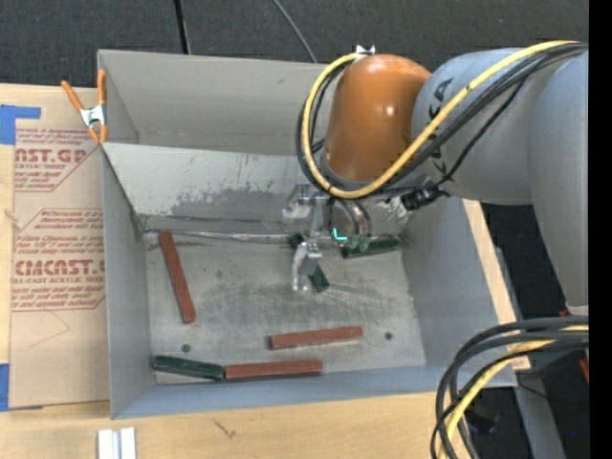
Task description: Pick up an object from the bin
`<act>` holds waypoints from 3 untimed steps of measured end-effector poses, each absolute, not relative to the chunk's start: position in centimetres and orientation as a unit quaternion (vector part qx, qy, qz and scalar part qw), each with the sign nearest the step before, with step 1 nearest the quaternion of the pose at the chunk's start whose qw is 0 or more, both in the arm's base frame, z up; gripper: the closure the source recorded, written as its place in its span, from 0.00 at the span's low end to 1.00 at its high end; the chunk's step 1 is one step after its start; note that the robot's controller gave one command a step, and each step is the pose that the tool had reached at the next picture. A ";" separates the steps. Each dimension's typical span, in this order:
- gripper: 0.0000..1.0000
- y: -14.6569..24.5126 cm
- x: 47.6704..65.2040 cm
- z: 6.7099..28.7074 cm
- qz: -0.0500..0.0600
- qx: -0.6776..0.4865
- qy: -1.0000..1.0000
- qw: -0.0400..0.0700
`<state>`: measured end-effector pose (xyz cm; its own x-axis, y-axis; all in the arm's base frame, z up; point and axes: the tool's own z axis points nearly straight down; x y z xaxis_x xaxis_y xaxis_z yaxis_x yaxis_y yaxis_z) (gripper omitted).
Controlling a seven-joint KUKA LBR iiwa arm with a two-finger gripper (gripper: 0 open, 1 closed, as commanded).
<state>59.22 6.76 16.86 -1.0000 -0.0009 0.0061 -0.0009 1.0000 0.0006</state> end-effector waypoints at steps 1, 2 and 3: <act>0.00 6.7 59.4 17.4 -0.001 0.000 -1.000 -0.001; 0.00 5.5 58.6 14.3 0.000 0.052 -0.999 -0.003; 0.00 2.5 58.9 8.4 -0.002 0.057 -0.998 -0.005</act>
Offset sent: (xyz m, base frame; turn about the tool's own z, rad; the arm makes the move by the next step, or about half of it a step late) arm -0.0262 -0.0462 -0.0986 -0.3135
